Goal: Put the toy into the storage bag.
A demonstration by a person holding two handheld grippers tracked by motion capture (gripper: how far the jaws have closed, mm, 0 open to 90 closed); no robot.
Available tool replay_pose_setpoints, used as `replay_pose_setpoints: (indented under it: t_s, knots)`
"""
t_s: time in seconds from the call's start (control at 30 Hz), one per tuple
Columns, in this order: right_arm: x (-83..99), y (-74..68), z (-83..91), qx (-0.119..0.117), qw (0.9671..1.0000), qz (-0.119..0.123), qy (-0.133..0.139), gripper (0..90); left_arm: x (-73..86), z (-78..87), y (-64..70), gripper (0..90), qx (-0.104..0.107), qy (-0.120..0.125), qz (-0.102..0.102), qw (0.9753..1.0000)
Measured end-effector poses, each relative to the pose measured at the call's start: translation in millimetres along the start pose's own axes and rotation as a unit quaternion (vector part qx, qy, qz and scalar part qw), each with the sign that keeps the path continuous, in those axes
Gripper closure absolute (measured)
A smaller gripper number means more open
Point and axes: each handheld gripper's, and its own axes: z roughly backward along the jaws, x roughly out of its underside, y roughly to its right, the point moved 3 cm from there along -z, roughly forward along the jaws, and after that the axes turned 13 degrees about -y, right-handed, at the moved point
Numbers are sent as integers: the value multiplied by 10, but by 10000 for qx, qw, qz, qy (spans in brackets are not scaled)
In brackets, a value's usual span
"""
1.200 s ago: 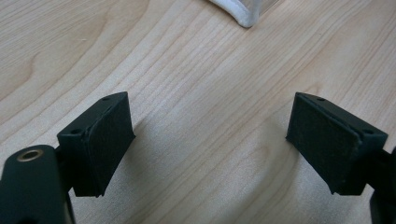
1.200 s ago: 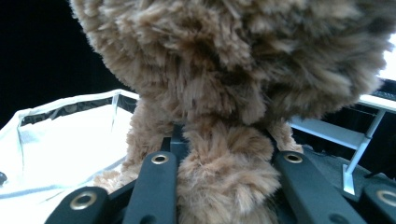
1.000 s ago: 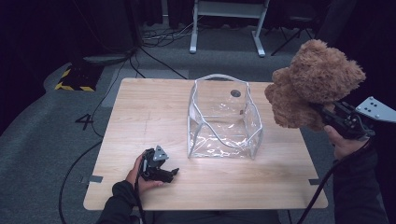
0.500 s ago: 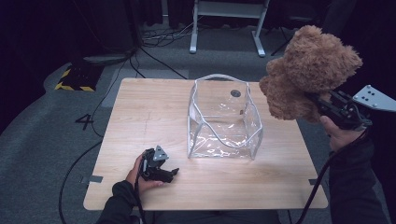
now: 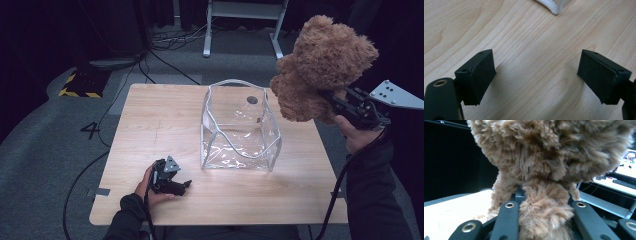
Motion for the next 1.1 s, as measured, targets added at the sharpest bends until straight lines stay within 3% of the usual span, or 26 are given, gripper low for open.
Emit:
replay_pose_setpoints:
  t_s: [1.1]
  knots:
    - [-402, -605, -393, -518, 9980, 348, 23, 713, 0, 1, -1, 145, 11, -11, -9, 10000]
